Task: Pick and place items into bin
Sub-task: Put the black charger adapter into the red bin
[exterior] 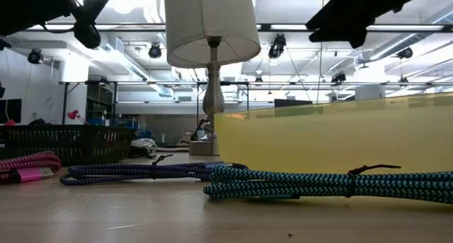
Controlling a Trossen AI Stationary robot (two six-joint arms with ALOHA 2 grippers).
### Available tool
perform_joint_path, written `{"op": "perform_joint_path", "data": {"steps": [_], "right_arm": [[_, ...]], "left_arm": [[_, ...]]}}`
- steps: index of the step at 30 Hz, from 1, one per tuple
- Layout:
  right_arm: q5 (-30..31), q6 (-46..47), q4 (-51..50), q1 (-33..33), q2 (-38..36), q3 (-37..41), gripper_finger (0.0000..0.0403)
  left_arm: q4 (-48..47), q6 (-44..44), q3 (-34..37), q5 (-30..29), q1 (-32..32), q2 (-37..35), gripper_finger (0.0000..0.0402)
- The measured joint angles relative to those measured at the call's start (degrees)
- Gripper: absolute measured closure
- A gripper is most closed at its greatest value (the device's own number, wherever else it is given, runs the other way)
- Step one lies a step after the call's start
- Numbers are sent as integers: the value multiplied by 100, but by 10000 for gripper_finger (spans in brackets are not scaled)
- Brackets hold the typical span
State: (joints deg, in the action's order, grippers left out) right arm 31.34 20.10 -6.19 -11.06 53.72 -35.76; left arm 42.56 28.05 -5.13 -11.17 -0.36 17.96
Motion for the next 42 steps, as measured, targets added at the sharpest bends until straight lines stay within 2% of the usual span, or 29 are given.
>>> {"op": "perform_joint_path", "data": {"steps": [11, 17, 25, 28, 32, 42], "right_arm": [[-27, 511, -142, 713, 849, -277, 206], [-638, 506, -132, 1163, 1245, -277, 206], [-780, -79, -89, 1492, 1944, -435, 206], [-1253, -167, -75, 1706, 2154, -512, 205], [-1823, -130, -77, 2027, 2441, -567, 187], [-1981, -669, -28, 2465, 3098, -851, 115]], "left_arm": [[42, -145, 0, -82, 0, -52, 211], [52, -144, 30, -82, 0, -45, 211], [48, -142, 76, -82, 0, -55, 211], [50, -144, 81, -82, 0, -52, 211], [48, -144, 87, -82, 0, -55, 211], [46, -146, 105, -82, 0, -52, 211]]}}
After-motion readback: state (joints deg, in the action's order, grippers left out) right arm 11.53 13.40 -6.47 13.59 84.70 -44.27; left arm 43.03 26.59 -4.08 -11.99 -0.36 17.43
